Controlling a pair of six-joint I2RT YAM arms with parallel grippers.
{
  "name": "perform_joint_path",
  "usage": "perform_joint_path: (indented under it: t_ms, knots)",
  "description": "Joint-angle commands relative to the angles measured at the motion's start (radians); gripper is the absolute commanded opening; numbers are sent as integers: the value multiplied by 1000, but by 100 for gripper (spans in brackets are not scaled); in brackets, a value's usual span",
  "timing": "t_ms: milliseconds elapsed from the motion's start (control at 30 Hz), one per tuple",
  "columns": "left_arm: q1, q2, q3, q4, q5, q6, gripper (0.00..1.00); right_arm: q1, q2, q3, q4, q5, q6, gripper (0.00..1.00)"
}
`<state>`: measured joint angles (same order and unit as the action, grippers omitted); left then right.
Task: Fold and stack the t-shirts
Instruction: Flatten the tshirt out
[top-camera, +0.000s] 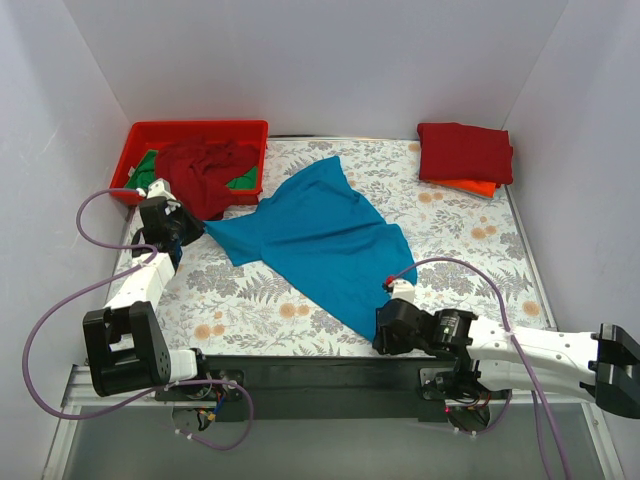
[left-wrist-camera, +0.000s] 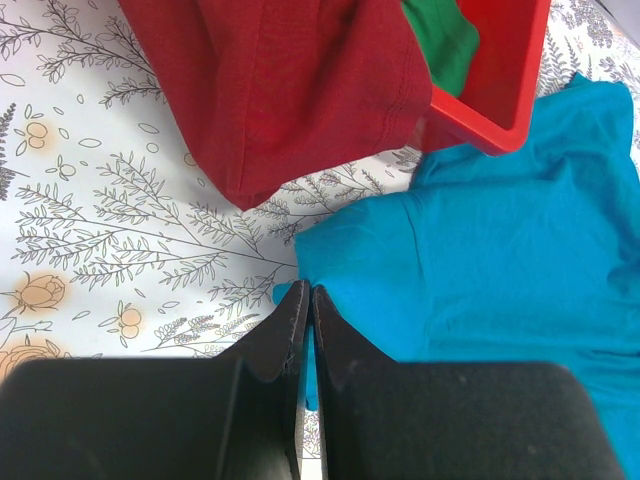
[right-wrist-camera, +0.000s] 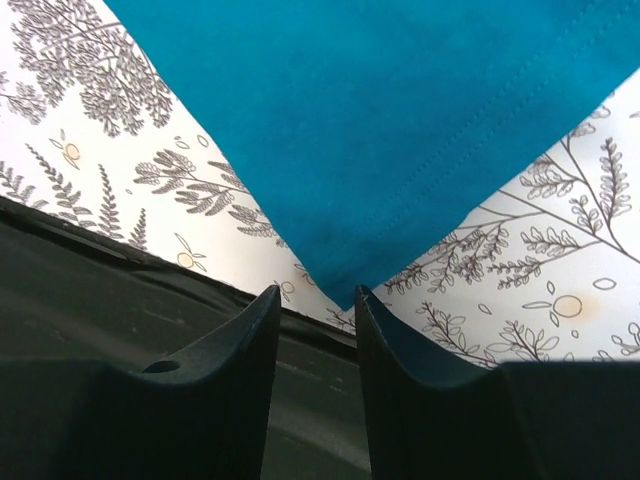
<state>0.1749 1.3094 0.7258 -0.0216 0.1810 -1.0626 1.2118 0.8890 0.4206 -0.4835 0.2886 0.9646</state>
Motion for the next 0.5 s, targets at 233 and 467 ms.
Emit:
perform_joint_path:
  t_ms: [233, 467]
  knots:
    - [5, -2, 4, 17, 25, 3, 0, 46, 48, 38, -69, 81, 82, 43]
    - [5, -2, 4, 15, 35, 3, 0, 48, 60, 18, -1, 113, 75, 44]
